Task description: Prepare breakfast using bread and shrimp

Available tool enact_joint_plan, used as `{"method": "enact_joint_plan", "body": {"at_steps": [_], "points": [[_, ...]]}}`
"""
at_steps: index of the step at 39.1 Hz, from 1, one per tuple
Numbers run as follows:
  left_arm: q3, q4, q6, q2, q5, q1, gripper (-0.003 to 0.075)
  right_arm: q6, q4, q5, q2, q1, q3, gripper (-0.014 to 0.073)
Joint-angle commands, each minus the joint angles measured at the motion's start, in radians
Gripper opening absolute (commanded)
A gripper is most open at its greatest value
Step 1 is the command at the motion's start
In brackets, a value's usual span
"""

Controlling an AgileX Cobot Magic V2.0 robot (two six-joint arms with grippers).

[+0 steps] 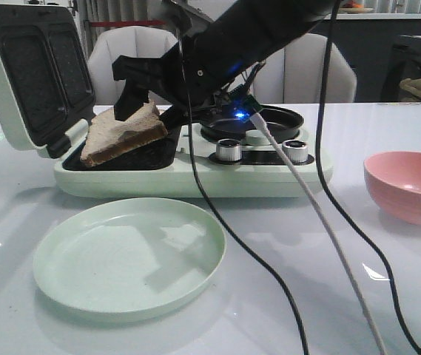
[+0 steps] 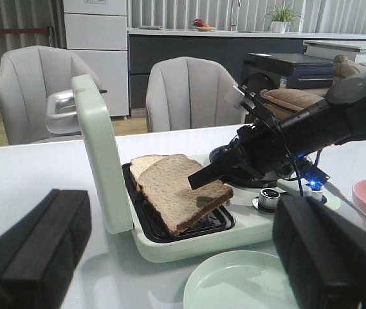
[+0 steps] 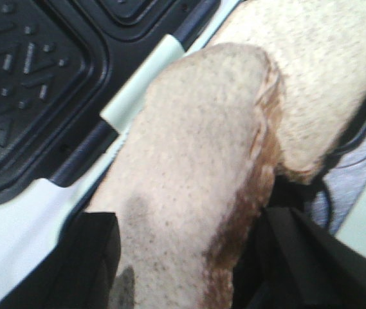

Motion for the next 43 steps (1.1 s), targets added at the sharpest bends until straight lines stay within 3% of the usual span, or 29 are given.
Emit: {"method": "enact_joint_plan", "body": {"at_steps": [1, 14, 21, 26, 31, 35, 40, 43], "points": [[-0.026, -0.012, 0.000, 0.010, -0.088, -0.005, 0.0618, 0.003, -0.056, -0.065, -0.098, -0.004, -0.034, 0.0549], [-0.026, -0.012, 0.000, 0.010, -0.088, -0.005, 0.0618, 0.003, -0.229, -0.117, -0.179, -0.009, -0.034, 0.0549], [-0.026, -0.012, 0.000, 0.010, -0.088, -0.005, 0.0618, 0.003, -0.249, -0.109, -0.271, -0.049, -0.034, 0.0549], [-0.026, -0.012, 0.000, 0.010, -0.088, -0.005, 0.0618, 0.003, -0.249, -0.046, -0.339, -0.112, -0.034, 0.0549], [-0.026, -0.012, 0.000, 0.010, -0.088, -0.005, 0.0618, 0.022, -0.293, 0.110, -0.412, -0.190, -0.034, 0.0549], [-0.026, -0.012, 0.000, 0.010, -0.088, -0.005, 0.0618, 0.153, -0.484, 0.219, -0.474, -0.229, -0.034, 0.0549], [-0.026, -0.012, 0.000, 0.010, -0.088, -0.005, 0.0618, 0.445, -0.875, 0.318, -0.536, -0.236, -0.034, 0.0549], [-0.026, -0.012, 0.000, 0.010, -0.088, -0.005, 0.0618, 0.611, -1.030, 0.377, -0.569, -0.236, -0.034, 0.0549]]}}
